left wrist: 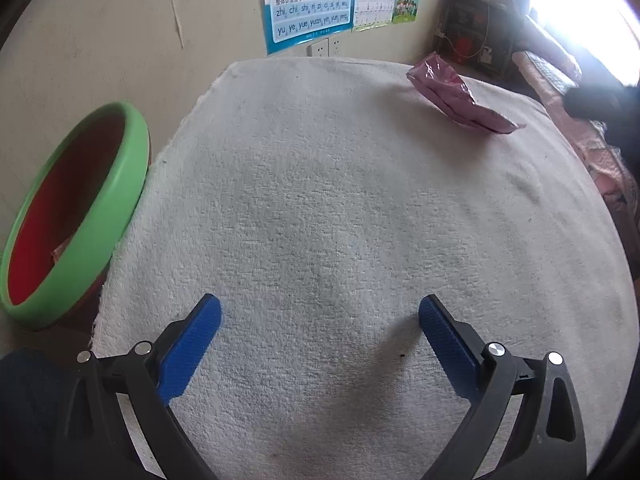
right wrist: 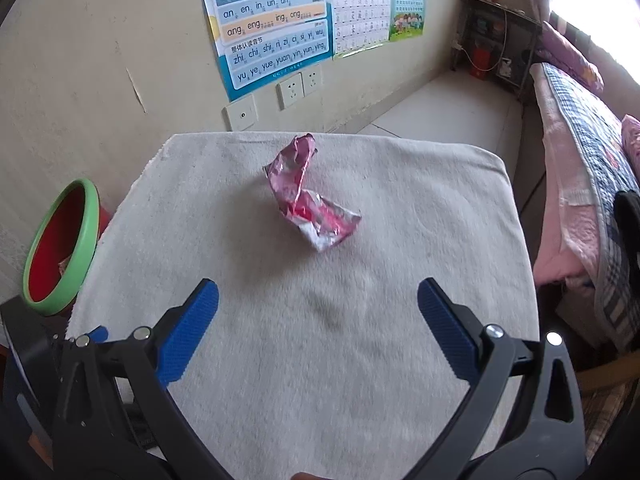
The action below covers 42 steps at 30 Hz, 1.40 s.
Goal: Collect trash
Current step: 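Move the open right tool over the pink foil wrapper on the table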
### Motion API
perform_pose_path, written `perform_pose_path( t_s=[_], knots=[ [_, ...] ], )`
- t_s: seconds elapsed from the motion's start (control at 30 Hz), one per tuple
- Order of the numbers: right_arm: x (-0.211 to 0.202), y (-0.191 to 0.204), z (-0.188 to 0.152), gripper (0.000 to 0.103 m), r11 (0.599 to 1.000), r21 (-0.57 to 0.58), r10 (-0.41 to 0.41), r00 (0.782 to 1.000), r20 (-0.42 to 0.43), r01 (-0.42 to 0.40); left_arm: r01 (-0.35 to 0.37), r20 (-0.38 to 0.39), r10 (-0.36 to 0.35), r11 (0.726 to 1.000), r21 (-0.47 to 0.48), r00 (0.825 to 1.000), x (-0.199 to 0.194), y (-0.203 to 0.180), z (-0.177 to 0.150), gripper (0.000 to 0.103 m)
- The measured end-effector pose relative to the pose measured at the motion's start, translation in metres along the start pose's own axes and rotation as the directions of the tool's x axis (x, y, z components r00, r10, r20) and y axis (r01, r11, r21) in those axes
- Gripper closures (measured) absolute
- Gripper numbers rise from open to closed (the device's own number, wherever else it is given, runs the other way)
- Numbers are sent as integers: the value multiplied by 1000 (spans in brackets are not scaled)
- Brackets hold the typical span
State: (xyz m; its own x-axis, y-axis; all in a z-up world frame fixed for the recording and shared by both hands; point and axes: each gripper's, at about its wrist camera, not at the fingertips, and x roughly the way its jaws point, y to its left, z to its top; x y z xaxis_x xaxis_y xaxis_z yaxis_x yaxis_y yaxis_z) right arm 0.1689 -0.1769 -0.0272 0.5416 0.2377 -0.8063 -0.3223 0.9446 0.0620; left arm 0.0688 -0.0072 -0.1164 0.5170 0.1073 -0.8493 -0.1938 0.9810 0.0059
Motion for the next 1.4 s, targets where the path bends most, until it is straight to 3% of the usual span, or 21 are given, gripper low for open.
perform_pose_path(
  t_s=[0.27, 0.83, 1.4],
  knots=[
    [30, 10, 14, 5, 1000, -30, 2, 1000, -18, -2, 1, 55, -1, 1000, 7, 998, -1, 0, -4, 7],
    [82, 24, 41, 5, 996, -88, -8, 999, -50, 3, 1, 56, -2, 1000, 5, 998, -2, 1, -5, 7],
    [103, 31, 48, 5, 991, -132, -42, 996, -78, 31, 2, 56, -2, 1000, 5, 998, -2, 1, -5, 7]
  ],
)
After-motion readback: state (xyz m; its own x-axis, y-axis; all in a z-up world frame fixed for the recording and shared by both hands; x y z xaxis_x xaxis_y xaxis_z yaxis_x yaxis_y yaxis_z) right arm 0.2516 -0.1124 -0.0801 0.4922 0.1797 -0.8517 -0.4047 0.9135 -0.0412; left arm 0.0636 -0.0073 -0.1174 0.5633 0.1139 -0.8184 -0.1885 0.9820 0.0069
